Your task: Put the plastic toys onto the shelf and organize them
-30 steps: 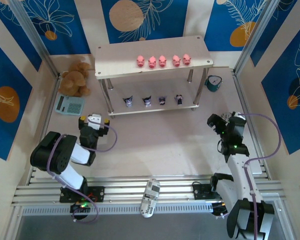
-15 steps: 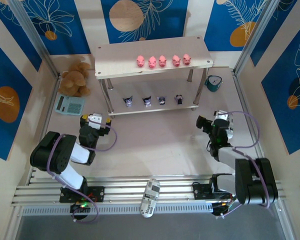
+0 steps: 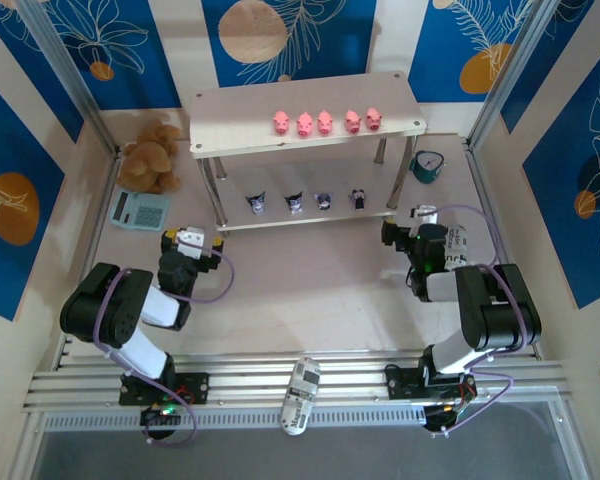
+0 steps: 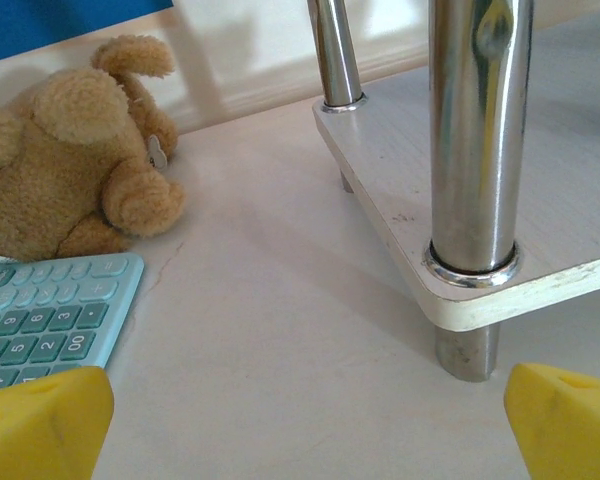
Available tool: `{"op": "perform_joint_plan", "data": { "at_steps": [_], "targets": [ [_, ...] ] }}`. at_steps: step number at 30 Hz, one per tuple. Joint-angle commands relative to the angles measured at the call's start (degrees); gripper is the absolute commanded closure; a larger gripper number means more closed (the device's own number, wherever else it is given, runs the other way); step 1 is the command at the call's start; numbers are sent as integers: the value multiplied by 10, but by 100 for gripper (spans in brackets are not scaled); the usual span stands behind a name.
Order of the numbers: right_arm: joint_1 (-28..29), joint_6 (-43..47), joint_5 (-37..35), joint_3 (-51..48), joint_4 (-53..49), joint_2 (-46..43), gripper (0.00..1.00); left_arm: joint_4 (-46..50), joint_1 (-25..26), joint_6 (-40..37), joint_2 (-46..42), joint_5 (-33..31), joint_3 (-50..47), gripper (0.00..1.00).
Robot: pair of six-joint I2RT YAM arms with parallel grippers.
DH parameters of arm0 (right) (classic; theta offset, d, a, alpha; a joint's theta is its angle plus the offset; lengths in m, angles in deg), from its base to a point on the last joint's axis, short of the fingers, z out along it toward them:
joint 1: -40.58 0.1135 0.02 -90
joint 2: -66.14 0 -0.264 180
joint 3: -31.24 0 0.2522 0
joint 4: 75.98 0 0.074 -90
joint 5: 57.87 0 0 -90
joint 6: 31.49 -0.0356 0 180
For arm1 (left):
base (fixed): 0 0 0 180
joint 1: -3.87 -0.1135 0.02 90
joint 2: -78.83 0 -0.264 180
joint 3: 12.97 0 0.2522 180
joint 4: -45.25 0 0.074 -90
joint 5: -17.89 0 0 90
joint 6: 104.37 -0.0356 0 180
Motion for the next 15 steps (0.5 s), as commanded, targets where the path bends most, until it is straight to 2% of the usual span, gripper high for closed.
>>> {"op": "perform_joint_plan", "data": {
  "at_steps": [1,2,4,5,15],
  "targets": [
    [-7,-11,32,3,23,6,1,7,-8,7,-8,8,10,0],
    [-8,-12,32,12,-22,-6,1,9,-9,7,-9,8,11,0],
    [-7,-9,31,5,8,1,1,9,-9,8,-9,8,11,0],
    [-8,-11,31,11,-16,-5,1,9,-9,8,-10,8,11,0],
    [-2,-6,20,7,-4,-3,1,-2,-9,7,-8,8,5,0]
  ]
}}
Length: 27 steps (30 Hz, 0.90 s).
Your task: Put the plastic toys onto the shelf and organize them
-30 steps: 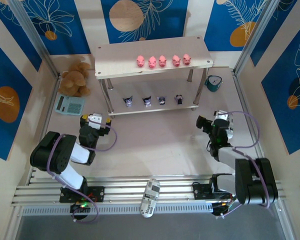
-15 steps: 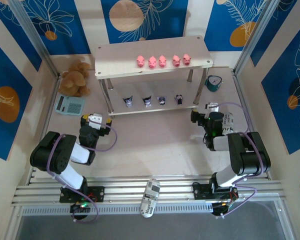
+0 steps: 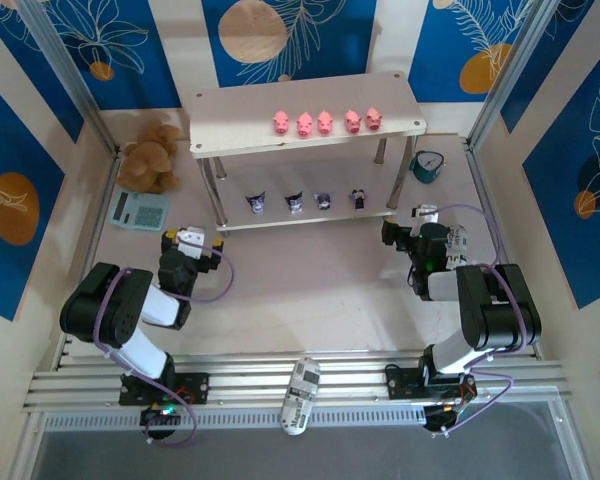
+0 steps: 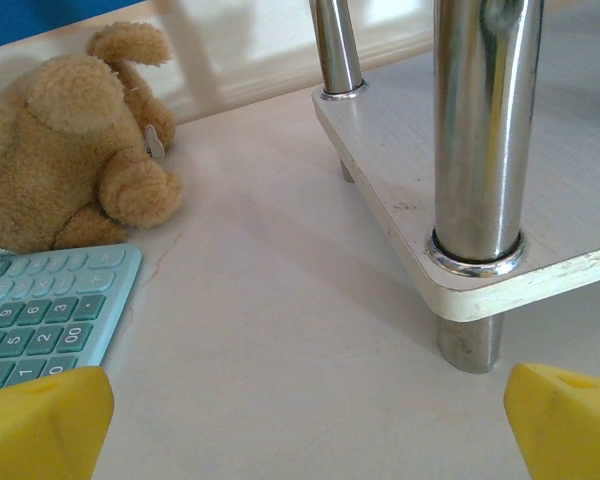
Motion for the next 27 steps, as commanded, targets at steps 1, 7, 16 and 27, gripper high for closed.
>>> {"op": "perform_joint_plan", "data": {
  "at_steps": [1,7,16,27],
  "targets": [
    [2,0,0,6,6,-4,1,-16,-8,8,-8,7,2,0],
    [3,0,0,6,6,-4,1,-11,-8,8,-8,8,4,0],
    [3,0,-1,6,6,-4,1,10,-8,7,-11,11,13,0],
    [3,0,0,6,6,-3,1,30,-15,13,-18,26,19,0]
  ]
}}
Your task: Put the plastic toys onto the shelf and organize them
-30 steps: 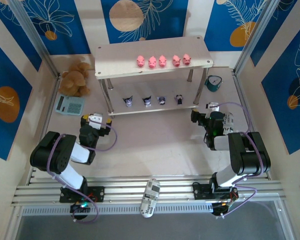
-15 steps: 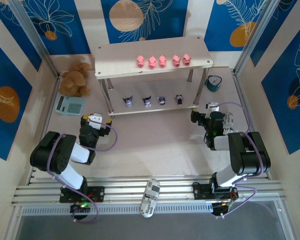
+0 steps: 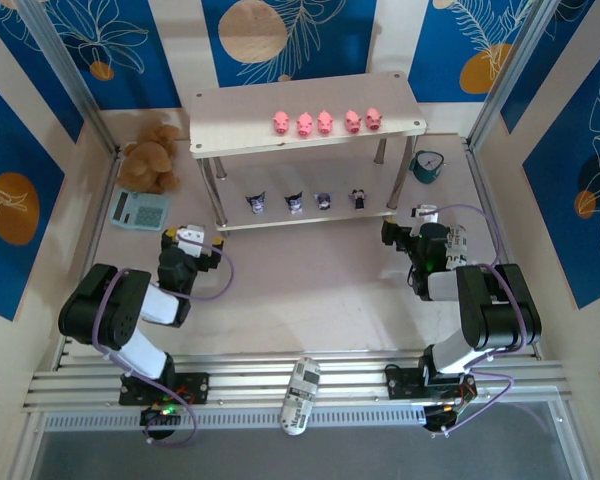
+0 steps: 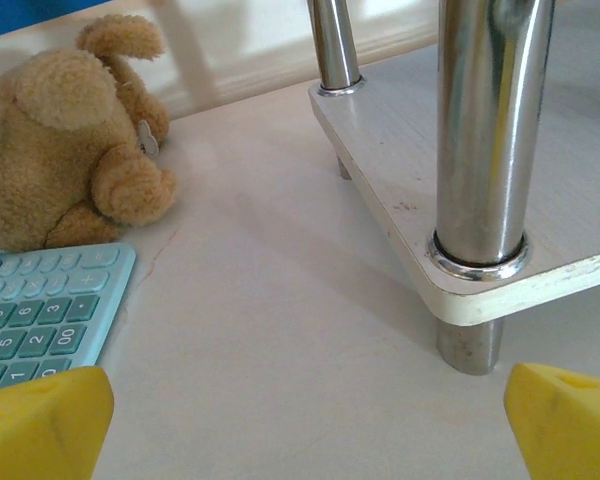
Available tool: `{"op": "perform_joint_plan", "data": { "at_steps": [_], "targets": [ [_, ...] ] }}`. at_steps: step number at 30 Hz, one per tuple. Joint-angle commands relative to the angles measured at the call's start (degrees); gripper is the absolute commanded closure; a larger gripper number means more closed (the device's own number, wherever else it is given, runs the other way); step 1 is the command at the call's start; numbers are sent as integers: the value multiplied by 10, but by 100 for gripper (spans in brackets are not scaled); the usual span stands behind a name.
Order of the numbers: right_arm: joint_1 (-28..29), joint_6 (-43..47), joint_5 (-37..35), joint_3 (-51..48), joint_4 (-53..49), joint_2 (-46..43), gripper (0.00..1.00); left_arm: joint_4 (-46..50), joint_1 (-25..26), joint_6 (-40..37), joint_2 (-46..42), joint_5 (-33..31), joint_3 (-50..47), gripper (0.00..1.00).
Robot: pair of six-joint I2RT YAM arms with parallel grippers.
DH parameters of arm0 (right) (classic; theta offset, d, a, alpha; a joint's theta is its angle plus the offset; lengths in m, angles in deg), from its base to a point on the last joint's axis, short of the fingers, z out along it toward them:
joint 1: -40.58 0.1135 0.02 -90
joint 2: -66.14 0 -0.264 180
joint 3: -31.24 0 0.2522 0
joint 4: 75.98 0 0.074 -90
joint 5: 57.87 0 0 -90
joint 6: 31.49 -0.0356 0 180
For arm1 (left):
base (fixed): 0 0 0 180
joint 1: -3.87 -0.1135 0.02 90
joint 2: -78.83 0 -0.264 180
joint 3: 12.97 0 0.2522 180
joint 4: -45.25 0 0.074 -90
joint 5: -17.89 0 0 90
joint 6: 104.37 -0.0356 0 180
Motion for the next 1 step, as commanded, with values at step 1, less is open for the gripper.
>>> {"op": "perform_joint_plan", "data": {
  "at_steps": [1],
  "targets": [
    [3,0,-1,6,6,-3,1,-1,-10,11,-10,15,7,0]
  ]
}}
